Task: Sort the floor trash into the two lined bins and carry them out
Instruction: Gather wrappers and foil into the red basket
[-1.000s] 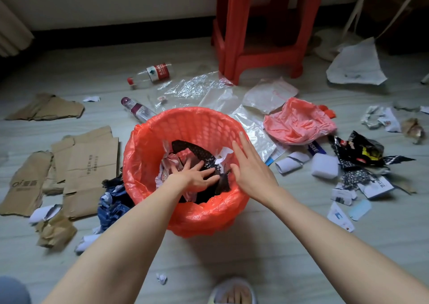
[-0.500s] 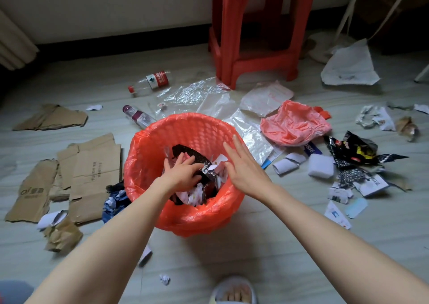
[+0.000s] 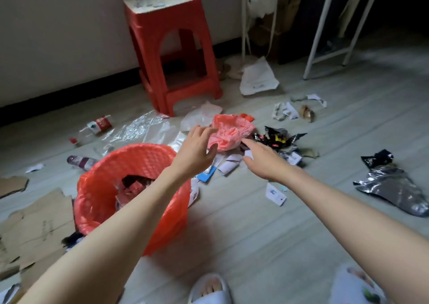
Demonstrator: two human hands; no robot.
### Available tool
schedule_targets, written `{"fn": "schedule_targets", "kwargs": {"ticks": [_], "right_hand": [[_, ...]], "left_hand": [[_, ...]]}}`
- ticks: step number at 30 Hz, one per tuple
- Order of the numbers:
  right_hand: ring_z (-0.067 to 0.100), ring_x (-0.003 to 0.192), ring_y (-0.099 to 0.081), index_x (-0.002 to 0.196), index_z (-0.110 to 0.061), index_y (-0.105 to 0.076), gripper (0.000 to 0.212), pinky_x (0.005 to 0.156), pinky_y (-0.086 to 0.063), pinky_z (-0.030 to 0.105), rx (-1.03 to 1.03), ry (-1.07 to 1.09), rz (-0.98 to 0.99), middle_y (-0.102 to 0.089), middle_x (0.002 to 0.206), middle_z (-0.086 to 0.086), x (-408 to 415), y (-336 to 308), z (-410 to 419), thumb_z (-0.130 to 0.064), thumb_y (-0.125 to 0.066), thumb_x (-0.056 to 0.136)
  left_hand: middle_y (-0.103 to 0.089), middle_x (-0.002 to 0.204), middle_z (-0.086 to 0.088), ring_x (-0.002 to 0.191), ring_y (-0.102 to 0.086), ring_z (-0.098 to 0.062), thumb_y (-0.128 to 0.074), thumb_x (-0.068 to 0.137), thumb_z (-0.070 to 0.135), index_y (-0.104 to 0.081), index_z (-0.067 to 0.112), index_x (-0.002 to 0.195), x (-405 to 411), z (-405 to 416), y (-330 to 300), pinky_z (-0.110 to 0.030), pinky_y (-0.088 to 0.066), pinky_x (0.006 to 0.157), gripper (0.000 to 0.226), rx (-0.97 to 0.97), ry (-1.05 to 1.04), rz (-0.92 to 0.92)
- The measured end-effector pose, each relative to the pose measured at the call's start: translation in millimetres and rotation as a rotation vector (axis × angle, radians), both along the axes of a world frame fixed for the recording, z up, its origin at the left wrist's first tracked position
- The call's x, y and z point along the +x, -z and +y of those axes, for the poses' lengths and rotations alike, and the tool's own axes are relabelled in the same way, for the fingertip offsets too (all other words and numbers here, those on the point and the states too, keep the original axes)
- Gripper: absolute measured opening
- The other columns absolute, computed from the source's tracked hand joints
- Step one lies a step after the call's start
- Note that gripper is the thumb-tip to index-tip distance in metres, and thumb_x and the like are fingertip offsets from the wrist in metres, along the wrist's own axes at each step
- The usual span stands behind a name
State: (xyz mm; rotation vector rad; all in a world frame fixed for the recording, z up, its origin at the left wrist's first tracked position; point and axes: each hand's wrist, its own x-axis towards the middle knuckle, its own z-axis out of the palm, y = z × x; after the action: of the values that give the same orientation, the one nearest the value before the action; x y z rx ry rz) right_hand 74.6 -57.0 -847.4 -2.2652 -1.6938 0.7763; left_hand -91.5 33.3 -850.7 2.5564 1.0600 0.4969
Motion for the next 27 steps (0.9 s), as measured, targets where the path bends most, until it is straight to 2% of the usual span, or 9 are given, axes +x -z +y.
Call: {"fn": "schedule_targets", "kwargs": {"ticks": [3, 6, 10, 15, 19, 23, 25, 27], "right_hand": [[0.033, 0.126, -0.043, 0.143, -0.019, -0.028, 0.05, 0.099, -0.039, 0.039, 0.002, 0.074, -0.048, -0.044, 0.139, 0.016, 45.7, -17.1, -17.2, -0.02, -0.04, 0.095], [0.035, 0.118, -0.049, 0.138, -0.017, -0.034, 0.044, 0.091, -0.042, 0.04, 0.025, 0.131, -0.082, -0.049, 0.133, 0.017, 88.4, -27.6, -34.4, -0.019, -0.041, 0.095], [0.035, 0.119, -0.05, 0.138, -0.016, -0.034, 0.044, 0.092, -0.042, 0.039, 0.026, 0.165, -0.103, -0.05, 0.134, 0.017, 132.1, -19.4, -58.1, -0.021, -0.043, 0.095], [0.033, 0.129, -0.043, 0.145, -0.016, -0.027, 0.052, 0.104, -0.038, 0.043, -0.091, 0.206, -0.132, -0.041, 0.144, 0.014, 180.7, 26.4, -86.8, -0.024, -0.041, 0.095], [0.033, 0.131, -0.038, 0.143, -0.018, -0.028, 0.052, 0.105, -0.037, 0.047, -0.208, 0.222, -0.25, -0.04, 0.142, 0.012, 229.9, 65.1, -97.2, -0.021, -0.045, 0.093], [0.035, 0.132, -0.035, 0.139, -0.011, -0.032, 0.053, 0.108, -0.035, 0.045, -0.275, 0.393, -0.236, -0.04, 0.14, 0.018, 288.6, 118.8, -100.1, -0.021, -0.049, 0.09], [0.037, 0.137, -0.024, 0.141, -0.011, -0.03, 0.057, 0.11, -0.031, 0.048, -0.313, 0.522, -0.246, -0.03, 0.146, 0.018, 315.9, 148.5, -102.8, -0.023, -0.051, 0.09], [0.038, 0.143, -0.004, 0.146, -0.019, -0.02, 0.069, 0.111, -0.025, 0.058, -0.372, 0.62, -0.271, -0.01, 0.154, 0.013, 334.2, 169.5, -111.4, -0.028, -0.058, 0.089]], "left_hand": [[-0.047, 0.133, -0.017, 0.127, -0.04, -0.033, -0.05, 0.09, 0.02, -0.047, 0.007, 0.131, 49.0, -12.9, -17.2, -0.039, -0.032, 0.106, 0.043, -0.022, 0.11, 0.109], [-0.038, 0.144, -0.012, 0.134, -0.032, -0.029, -0.048, 0.094, 0.026, -0.041, 0.016, 0.137, 98.4, -27.9, -36.1, -0.045, -0.028, 0.111, 0.045, -0.025, 0.197, 0.218], [-0.038, 0.142, -0.011, 0.132, -0.032, -0.028, -0.046, 0.095, 0.024, -0.039, 0.018, 0.138, 152.6, -48.8, -33.3, -0.039, -0.028, 0.108, 0.044, -0.051, 0.175, 0.273], [-0.025, 0.148, -0.014, 0.136, -0.025, -0.031, -0.05, 0.093, 0.025, -0.03, 0.016, 0.143, 194.1, -70.6, 23.3, -0.042, -0.027, 0.112, 0.054, -0.215, 0.197, 0.401], [-0.023, 0.149, -0.014, 0.137, -0.023, -0.032, -0.052, 0.091, 0.026, -0.031, 0.019, 0.142, 230.6, -60.8, 72.5, -0.046, -0.029, 0.11, 0.056, -0.284, 0.17, 0.45], [-0.026, 0.147, -0.013, 0.135, -0.026, -0.032, -0.055, 0.09, 0.03, -0.033, 0.018, 0.141, 270.6, -52.8, 121.7, -0.045, -0.03, 0.11, 0.057, -0.309, 0.229, 0.459], [-0.025, 0.149, -0.014, 0.136, -0.025, -0.033, -0.054, 0.091, 0.032, -0.031, 0.017, 0.142, 285.4, -53.1, 151.4, -0.043, -0.027, 0.112, 0.058, -0.34, 0.245, 0.481], [-0.022, 0.151, -0.014, 0.139, -0.02, -0.032, -0.052, 0.093, 0.034, -0.028, 0.019, 0.144, 290.0, -56.4, 178.2, -0.042, -0.023, 0.114, 0.059, -0.368, 0.25, 0.524]]}}
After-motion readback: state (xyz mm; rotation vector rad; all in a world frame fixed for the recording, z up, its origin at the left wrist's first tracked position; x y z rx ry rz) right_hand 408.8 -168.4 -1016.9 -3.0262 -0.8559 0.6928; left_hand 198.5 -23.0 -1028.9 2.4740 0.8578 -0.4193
